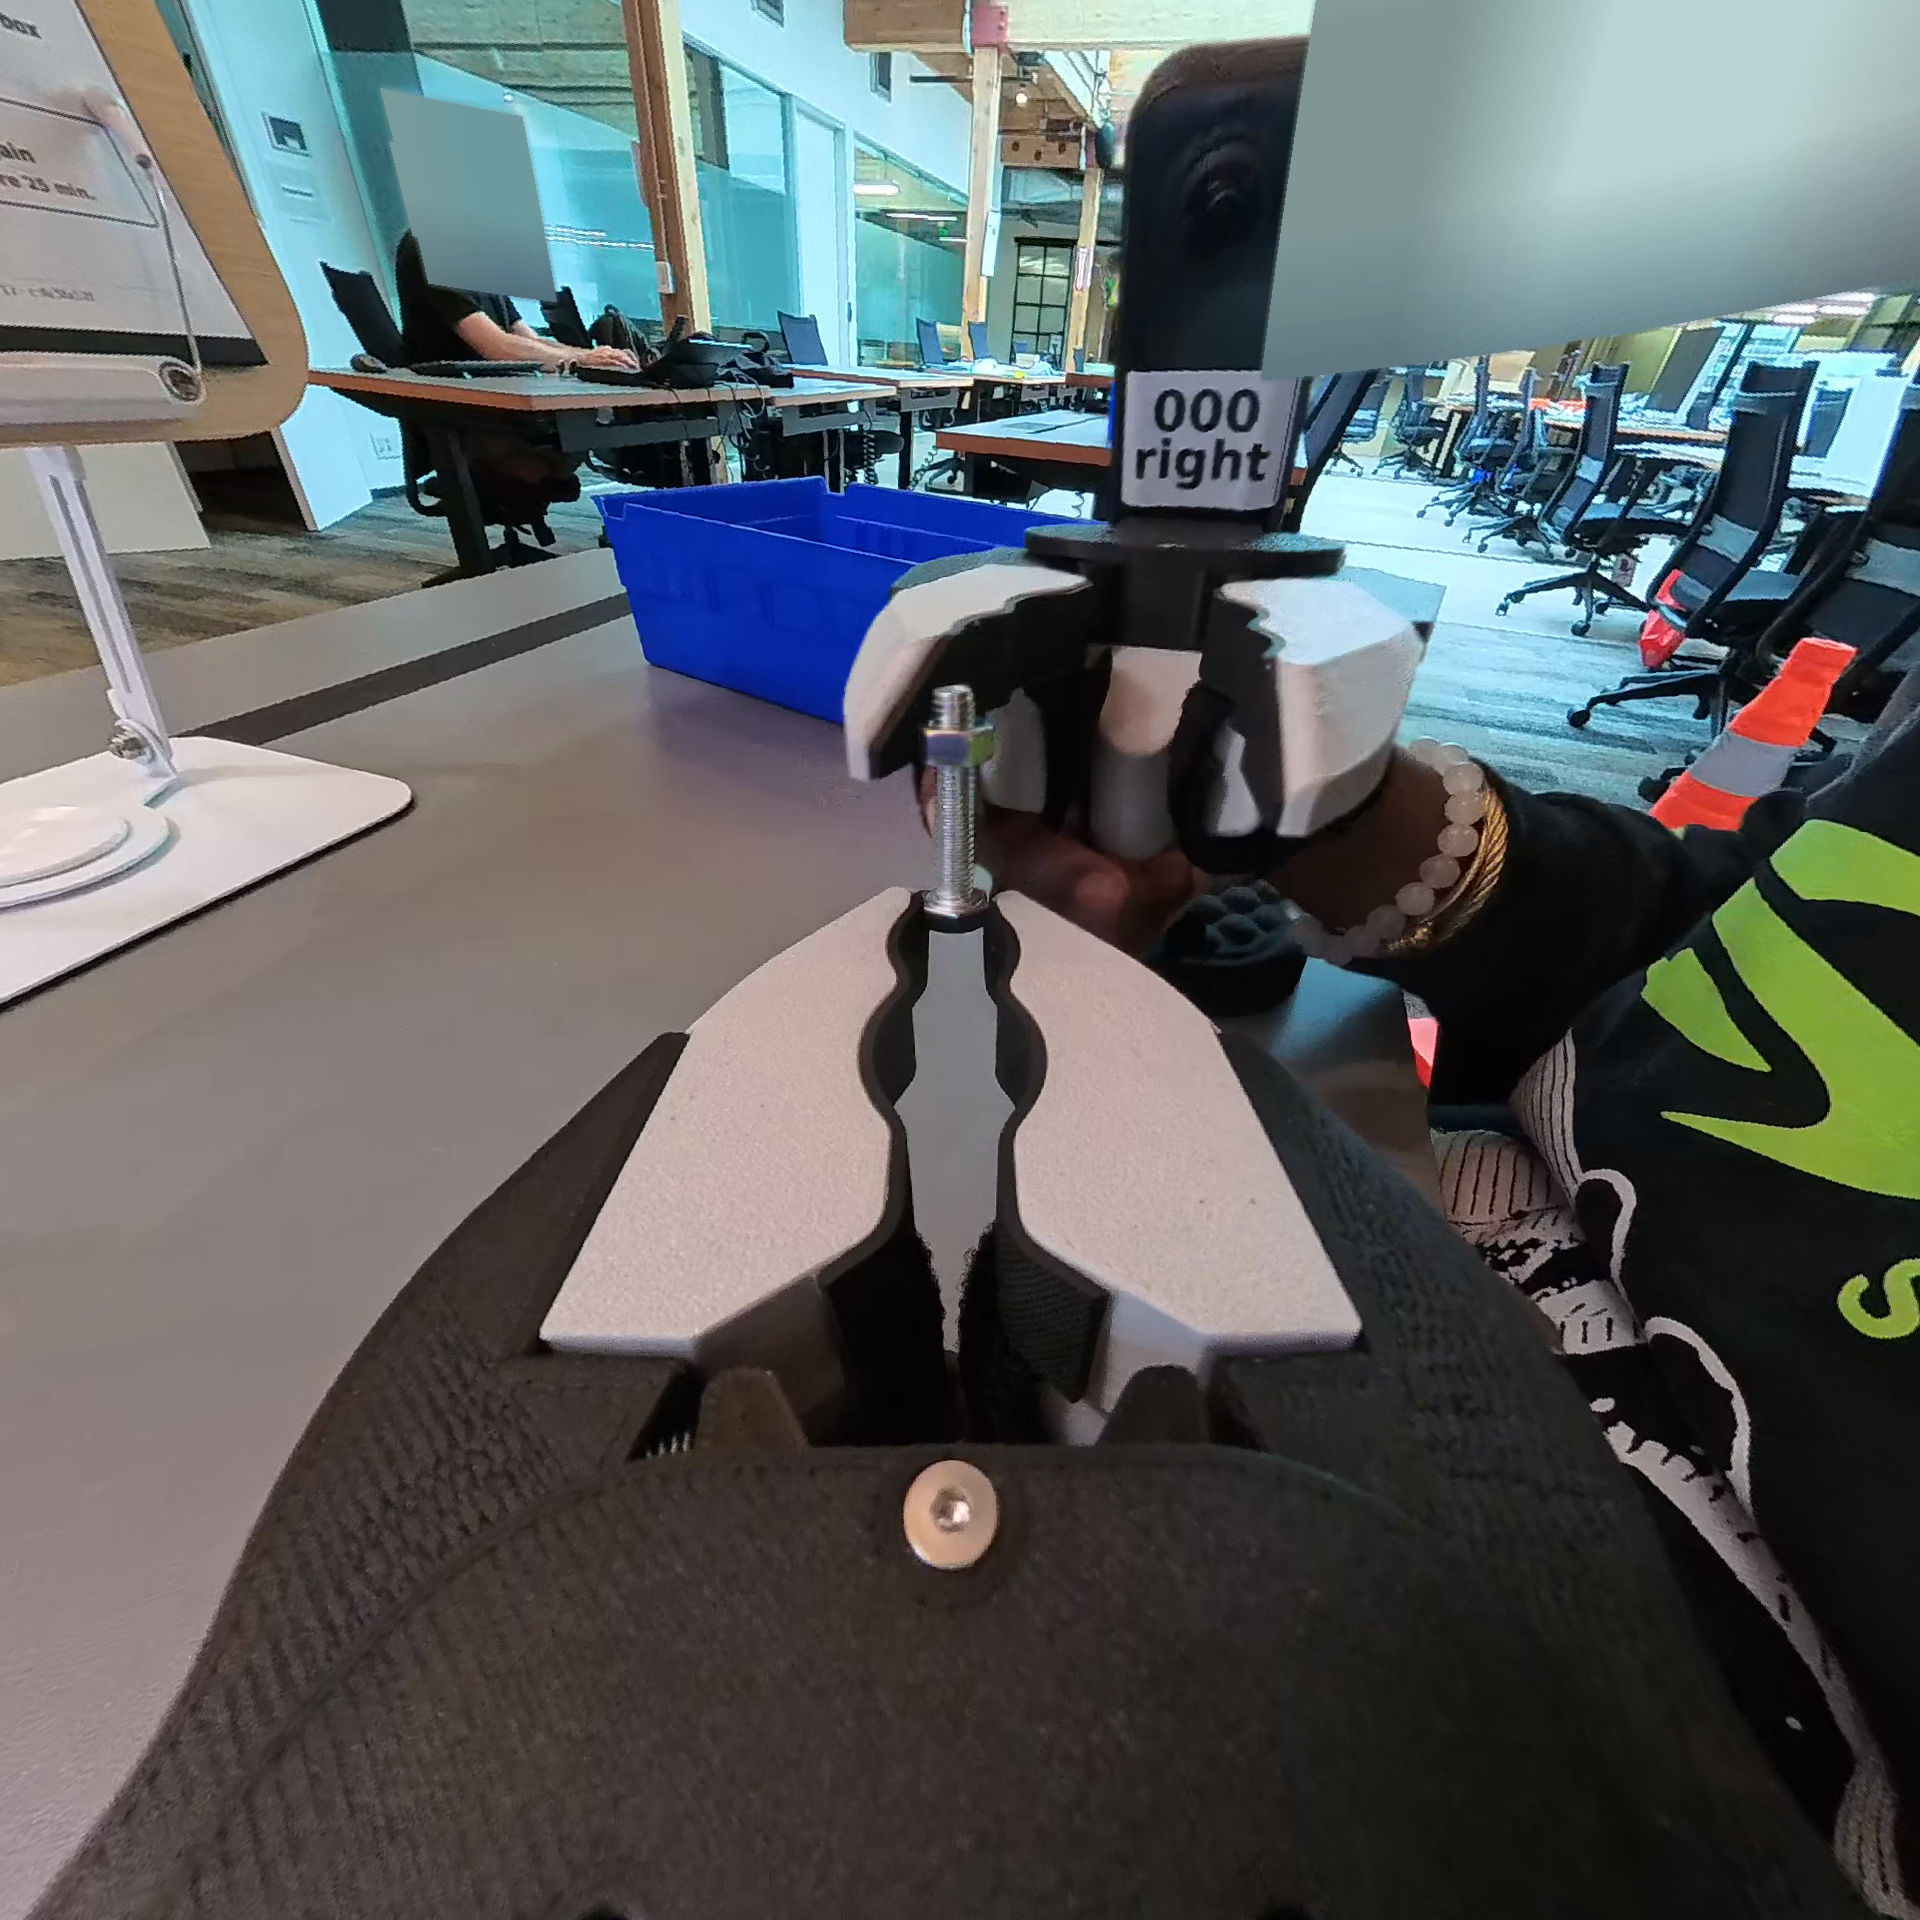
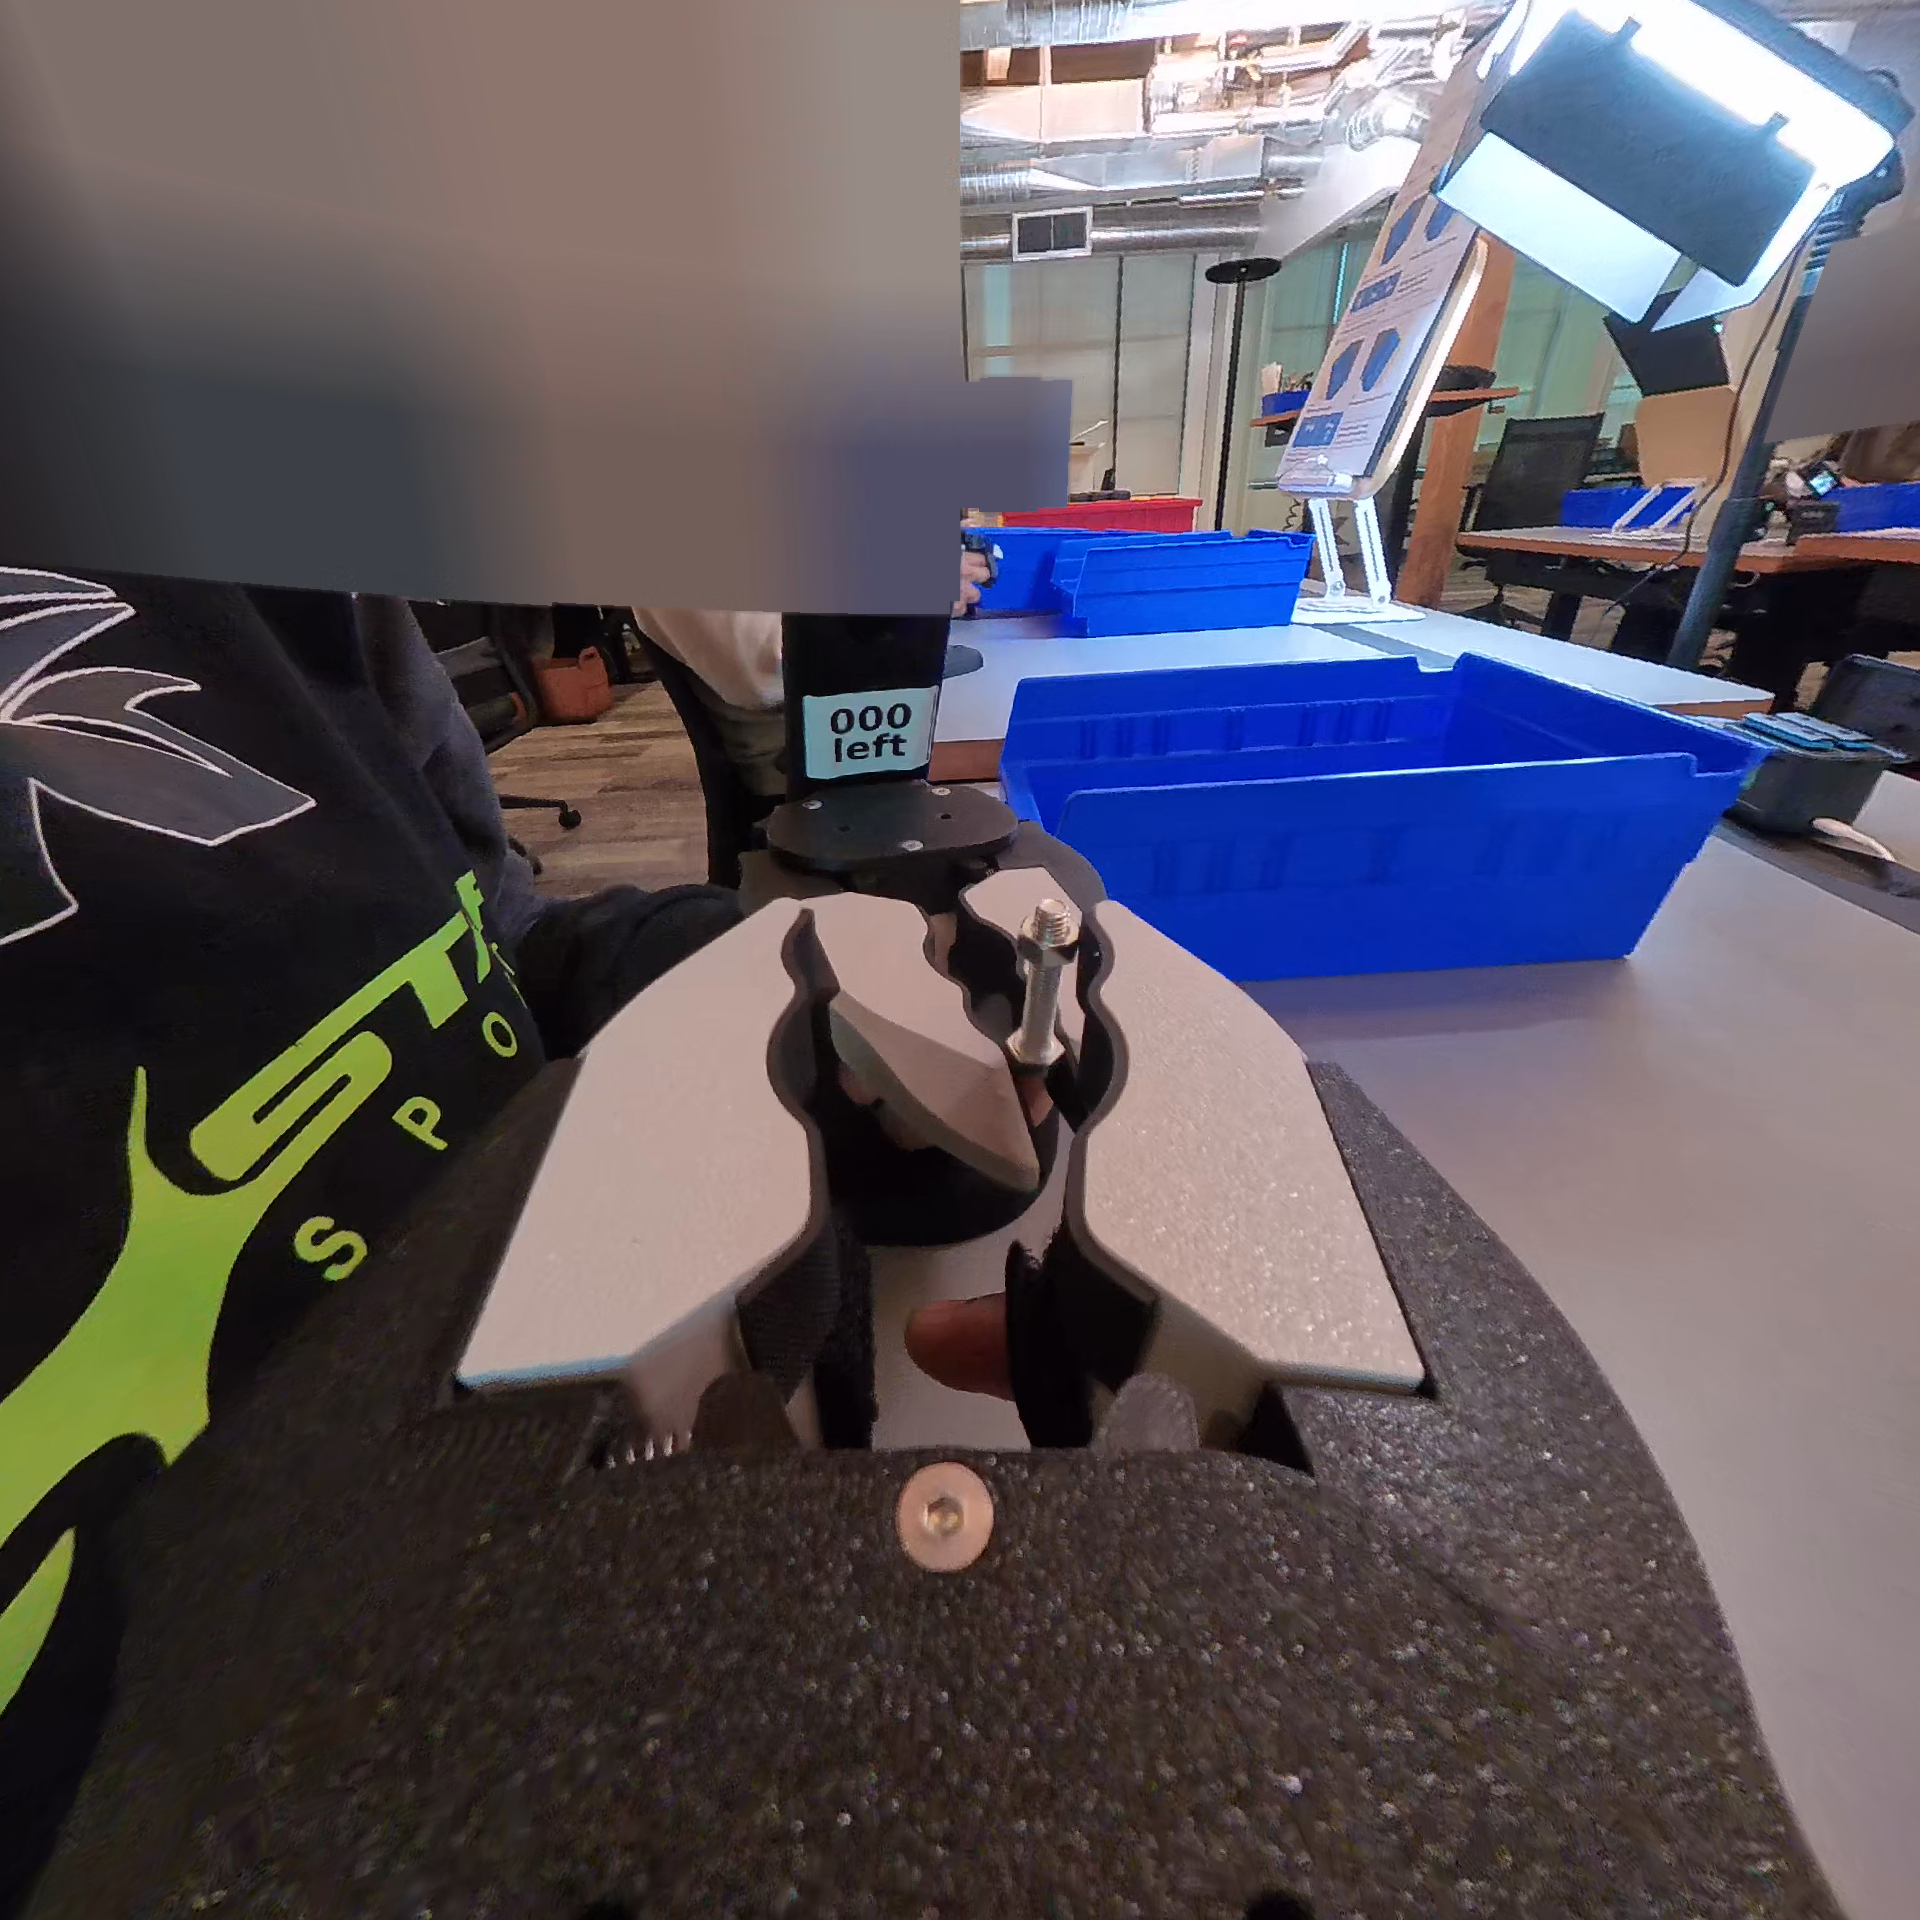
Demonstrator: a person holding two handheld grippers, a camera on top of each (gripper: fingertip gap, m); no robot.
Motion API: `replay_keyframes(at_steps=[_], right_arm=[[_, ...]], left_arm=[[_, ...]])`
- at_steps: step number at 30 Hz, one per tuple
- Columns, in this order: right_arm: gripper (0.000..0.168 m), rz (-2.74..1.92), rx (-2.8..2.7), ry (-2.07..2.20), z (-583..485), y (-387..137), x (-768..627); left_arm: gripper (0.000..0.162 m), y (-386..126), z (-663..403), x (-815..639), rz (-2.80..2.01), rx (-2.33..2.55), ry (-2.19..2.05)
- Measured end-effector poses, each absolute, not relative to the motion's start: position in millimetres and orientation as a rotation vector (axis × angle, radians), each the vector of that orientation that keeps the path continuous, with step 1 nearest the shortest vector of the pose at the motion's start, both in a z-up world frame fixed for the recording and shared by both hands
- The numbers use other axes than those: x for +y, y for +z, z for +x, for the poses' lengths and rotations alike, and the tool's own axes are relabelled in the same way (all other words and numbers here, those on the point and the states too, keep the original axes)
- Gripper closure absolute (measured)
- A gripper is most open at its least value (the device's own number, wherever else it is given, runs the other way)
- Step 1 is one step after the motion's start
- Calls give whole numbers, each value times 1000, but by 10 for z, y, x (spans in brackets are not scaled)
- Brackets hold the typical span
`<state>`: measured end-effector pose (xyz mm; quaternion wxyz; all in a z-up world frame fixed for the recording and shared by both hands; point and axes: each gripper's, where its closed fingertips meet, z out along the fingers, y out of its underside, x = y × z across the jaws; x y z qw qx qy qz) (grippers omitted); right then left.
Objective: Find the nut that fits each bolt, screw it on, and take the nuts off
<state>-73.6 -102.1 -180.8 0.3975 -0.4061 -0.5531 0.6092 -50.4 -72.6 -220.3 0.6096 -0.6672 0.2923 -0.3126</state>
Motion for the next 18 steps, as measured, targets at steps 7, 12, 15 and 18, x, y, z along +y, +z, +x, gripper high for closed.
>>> replay_keyframes(at_steps=[7, 12, 15, 18], right_arm=[[136, -1034, -1337, 1527, -593, -1778, -901], [120, -1040, -1358, 1538, -746, -1800, -947], [118, -1023, -1385, 1546, -812, -1797, -1007], [118, -1013, -1395, 1547, -816, -1787, -1034]], left_arm=[[152, -2203, -506, -724, -1541, 672, -721], [152, -2204, -502, -727, -1541, 677, -721], [152, -2209, -497, -729, -1543, 681, -720], [152, -2210, -500, -724, -1545, 678, -719]])
